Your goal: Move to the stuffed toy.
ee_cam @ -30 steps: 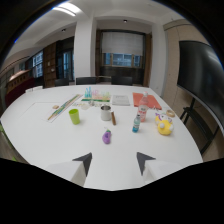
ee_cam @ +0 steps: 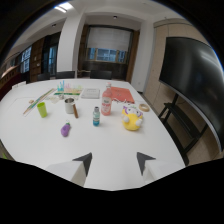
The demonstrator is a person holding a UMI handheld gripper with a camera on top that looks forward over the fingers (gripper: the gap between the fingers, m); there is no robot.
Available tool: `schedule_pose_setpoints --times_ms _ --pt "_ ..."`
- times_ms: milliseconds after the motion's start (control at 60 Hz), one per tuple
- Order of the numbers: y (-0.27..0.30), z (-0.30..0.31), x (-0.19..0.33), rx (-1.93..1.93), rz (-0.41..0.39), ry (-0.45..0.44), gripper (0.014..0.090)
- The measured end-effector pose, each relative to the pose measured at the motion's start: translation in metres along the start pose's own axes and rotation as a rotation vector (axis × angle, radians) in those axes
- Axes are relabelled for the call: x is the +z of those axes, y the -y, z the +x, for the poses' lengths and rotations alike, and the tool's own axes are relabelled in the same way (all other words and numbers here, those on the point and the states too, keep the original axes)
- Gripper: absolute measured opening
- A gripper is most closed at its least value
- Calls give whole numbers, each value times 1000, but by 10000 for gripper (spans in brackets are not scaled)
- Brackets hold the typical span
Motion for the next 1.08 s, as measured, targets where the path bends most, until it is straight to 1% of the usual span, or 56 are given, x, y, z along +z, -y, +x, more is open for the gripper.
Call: schedule_pose_setpoints --times_ms 100,317,533,667,750,833,1083 --pt "3 40 27 -7 -4 -17 850" --pt "34 104 125 -2 -10 6 851" --pt "81 131 231 34 -14 46 851" --pt "91 132 282 65 -46 72 849" --pt "91 133 303 76 -70 80 847" --pt "90 134 313 84 -84 88 851" --pt "87 135 321 88 -107 100 851"
